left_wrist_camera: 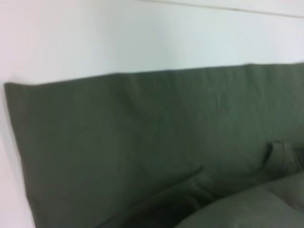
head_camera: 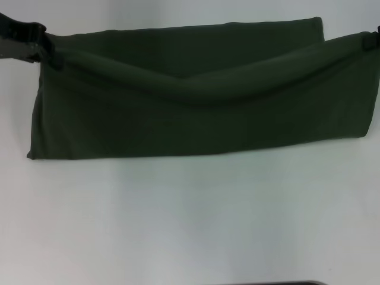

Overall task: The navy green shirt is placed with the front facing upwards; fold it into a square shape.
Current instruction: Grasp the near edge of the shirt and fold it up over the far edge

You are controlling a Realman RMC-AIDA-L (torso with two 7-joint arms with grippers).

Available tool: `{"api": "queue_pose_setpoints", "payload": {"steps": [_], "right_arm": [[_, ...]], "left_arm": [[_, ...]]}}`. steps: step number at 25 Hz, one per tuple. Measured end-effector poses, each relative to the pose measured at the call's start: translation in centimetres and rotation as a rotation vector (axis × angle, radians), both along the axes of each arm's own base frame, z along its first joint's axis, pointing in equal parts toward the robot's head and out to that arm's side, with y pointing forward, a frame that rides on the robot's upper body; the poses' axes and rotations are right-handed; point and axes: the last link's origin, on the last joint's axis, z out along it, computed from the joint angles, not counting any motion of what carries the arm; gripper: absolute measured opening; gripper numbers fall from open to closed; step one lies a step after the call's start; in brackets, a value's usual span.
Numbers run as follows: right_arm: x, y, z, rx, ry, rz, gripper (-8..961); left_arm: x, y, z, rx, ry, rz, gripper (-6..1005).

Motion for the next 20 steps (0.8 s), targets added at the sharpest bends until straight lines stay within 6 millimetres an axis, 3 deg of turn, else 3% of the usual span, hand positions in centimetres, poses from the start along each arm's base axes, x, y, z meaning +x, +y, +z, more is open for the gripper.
{"api": "queue_pose_setpoints", "payload": {"steps": [10,20], "right_arm": [[0.6,1.1,0.1,0.068,-0.052,-0.033,45],[-0.2,3.3,-1.9,0.159,-0.087,-0.005,45]], "left_arm": [[0.2,1.3,0.0,0.081,0.035,0.004,48],[1.9,3.3,-3.0,0.154,0.120,-0.042,49]]}}
